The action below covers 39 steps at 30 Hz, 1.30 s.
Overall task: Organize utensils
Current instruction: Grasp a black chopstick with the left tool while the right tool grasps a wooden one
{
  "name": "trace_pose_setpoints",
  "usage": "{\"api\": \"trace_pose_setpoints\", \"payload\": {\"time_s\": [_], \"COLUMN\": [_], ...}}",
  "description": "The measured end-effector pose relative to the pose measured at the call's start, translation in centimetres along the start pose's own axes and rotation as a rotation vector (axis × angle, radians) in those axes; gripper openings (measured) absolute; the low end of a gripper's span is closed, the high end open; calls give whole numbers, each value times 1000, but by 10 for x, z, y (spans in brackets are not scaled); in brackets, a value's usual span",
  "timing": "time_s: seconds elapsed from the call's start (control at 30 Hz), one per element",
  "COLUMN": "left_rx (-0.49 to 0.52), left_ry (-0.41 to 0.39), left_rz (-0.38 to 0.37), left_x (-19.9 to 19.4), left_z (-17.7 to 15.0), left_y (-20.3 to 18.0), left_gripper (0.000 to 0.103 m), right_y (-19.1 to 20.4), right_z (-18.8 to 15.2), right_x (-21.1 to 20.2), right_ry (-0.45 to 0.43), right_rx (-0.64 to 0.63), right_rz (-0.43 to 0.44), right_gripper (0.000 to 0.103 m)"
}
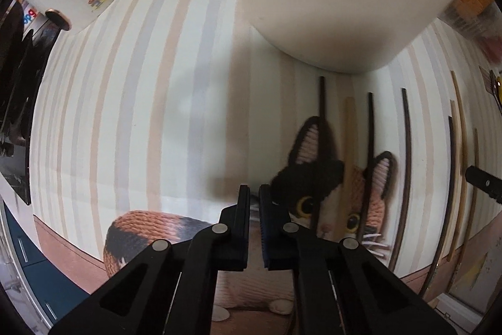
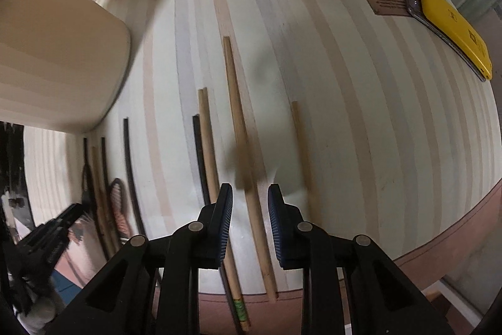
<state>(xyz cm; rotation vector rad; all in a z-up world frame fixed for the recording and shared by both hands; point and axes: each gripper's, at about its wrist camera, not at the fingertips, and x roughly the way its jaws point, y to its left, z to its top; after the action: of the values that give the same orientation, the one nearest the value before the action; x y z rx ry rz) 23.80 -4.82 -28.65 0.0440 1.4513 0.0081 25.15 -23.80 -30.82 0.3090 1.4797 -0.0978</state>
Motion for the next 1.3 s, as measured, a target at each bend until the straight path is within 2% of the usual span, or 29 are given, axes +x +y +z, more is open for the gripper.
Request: {"api": "trace_pose_setpoints", "payload": {"time_s": [0.13,0.2,0.43,0.67,0.87,0.97,1.07,1.13,1.17,1.23,1.3], "left_rx": [-10,-10,-34,-93,-58,-96,-128,-114,-94,-45,15], "left_ry": [-1,-1,12,51,61,82,97,88,86,78,68], "left_rz": [5,1,-21,-139,-175,-216,-318,-373,-376,-358,-290], "left_x": [-5,-6,-4,-3,-3,-4,-10,-12,-13,-13,-12], "left_z": [0,6,15,12,13,16,17,13,14,15,16], "left_y": [15,25,39,84,96,102,105,99,94,80,65], "left_gripper": [3,3,3,5,13,16,16,18,23,24,24], "right_y": [2,4,8,9,-3,-3,7,16,17,21,12], "right_z": [2,3,1,-18,-2,10,22,30,30,32,24], "right_x": [6,7,9,11,12,12,13,11,12,13,10], "right_ry": [-1,-3,8,82,106,96,88,91,89,82,73], "right_rx": [-24,-37,-62,-81,-20,-41,-66,-73,-76,-81,-84], "right_rz": [-38,-57,-93,-74,-26,-45,-77,-89,-92,-96,-94], "right_gripper": [18,8,7,7,10,11,11,11,11,10,9]}}
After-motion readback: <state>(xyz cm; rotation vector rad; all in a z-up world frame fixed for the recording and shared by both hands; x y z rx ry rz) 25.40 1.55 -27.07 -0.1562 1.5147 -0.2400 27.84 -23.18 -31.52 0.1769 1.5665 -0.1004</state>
